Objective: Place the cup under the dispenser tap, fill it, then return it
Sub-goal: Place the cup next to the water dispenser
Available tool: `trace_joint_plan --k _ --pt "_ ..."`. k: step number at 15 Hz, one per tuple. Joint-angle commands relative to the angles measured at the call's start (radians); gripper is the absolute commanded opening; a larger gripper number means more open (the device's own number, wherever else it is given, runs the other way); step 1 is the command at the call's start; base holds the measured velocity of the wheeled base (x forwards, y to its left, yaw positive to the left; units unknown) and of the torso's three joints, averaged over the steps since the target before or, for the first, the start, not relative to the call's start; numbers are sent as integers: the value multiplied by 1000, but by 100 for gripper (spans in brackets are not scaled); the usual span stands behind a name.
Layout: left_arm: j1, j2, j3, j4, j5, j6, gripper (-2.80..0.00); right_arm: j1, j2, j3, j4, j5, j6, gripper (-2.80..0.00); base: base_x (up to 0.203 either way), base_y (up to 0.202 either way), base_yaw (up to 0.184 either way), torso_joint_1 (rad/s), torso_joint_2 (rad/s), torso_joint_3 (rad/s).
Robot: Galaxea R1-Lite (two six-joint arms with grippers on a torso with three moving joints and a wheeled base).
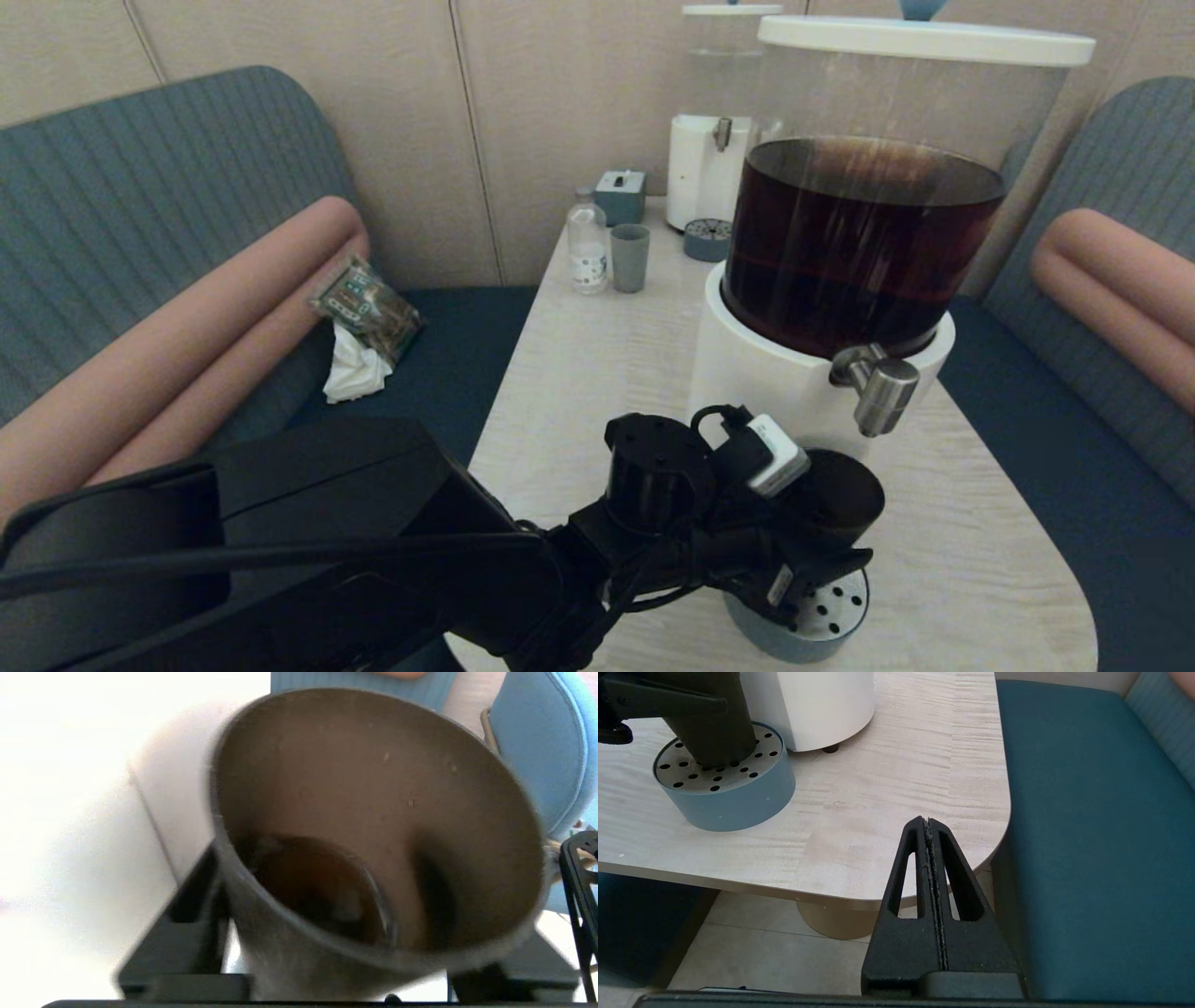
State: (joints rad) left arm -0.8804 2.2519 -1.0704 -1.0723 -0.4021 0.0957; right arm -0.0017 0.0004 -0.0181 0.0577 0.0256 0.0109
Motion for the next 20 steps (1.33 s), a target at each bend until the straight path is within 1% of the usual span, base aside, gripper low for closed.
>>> trace_joint_plan --k 1,7,11,15,18,20 --pt "0 2 0 -6 -3 1 -280 0 1 0 1 0 0 -280 0 0 0 0 0 0" --pt "-2 -2 4 -14 -1 1 -280 0 1 0 1 0 0 -280 0 0 0 0 0 0" --pt "0 -29 36 -42 26 3 -280 0 1 0 1 0 0 -280 0 0 0 0 0 0" --pt "11 -103 150 -59 44 4 -280 0 0 1 1 0 0 -280 0 0 0 0 0 0" --pt "25 -179 246 -110 48 1 -280 0 0 0 1 0 0 -280 0 0 0 0 0 0" --pt "32 -221 289 -120 50 1 -280 0 0 0 0 0 0 -280 0 0 0 0 0 0"
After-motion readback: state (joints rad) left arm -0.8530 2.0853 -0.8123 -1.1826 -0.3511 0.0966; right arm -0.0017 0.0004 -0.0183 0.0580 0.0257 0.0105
